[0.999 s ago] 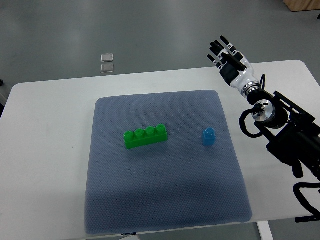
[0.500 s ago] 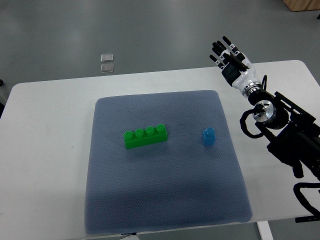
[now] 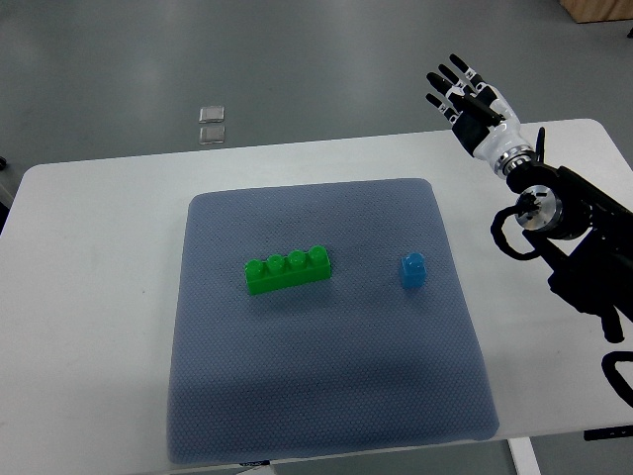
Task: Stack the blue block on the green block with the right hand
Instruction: 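Move the right hand down toward the small blue block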
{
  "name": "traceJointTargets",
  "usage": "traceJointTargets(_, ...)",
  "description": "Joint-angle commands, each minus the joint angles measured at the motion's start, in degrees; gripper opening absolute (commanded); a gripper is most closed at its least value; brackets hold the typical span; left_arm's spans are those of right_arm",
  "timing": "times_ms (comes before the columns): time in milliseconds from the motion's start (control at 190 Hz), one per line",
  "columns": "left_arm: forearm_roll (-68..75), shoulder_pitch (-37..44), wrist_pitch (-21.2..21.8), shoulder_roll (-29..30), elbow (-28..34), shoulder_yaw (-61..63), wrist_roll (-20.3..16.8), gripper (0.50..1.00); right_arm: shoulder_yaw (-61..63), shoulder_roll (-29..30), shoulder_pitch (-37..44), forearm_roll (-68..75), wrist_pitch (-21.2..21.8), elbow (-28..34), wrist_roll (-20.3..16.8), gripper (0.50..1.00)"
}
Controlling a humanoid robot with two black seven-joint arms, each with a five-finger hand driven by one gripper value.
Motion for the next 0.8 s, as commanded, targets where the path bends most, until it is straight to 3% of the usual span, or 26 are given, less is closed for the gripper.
traceJointTargets(0,0.0,-0.03,0.0,0.0,0.0,-0.02,0.0,1.0,-0.96,-3.71,0.08,-9.15,-0.13,4.86,-0.38,0.913)
traceJointTargets(289,0.0,-0.03,0.0,0.0,0.0,-0.02,0.0,1.0,-17.4,-20.67,5.44,-26.29,3.74,18.05,-0.73,0.913)
traceJointTargets(468,0.0,-0.03,0.0,0.0,0.0,-0.02,0.0,1.0,-26.09,-28.31,10.1,-36.74,11.38,26.3,-0.82,0.913)
traceJointTargets(621,0.0,-0.03,0.0,0.0,0.0,-0.02,0.0,1.0,-30.93,-32.62,11.16,-49.39,17.97,32.9,-0.91,0.913)
traceJointTargets(794,0.0,-0.03,0.0,0.0,0.0,-0.02,0.0,1.0,-33.74,-32.54,11.16,-56.43,19.21,34.48,-4.6,0.913)
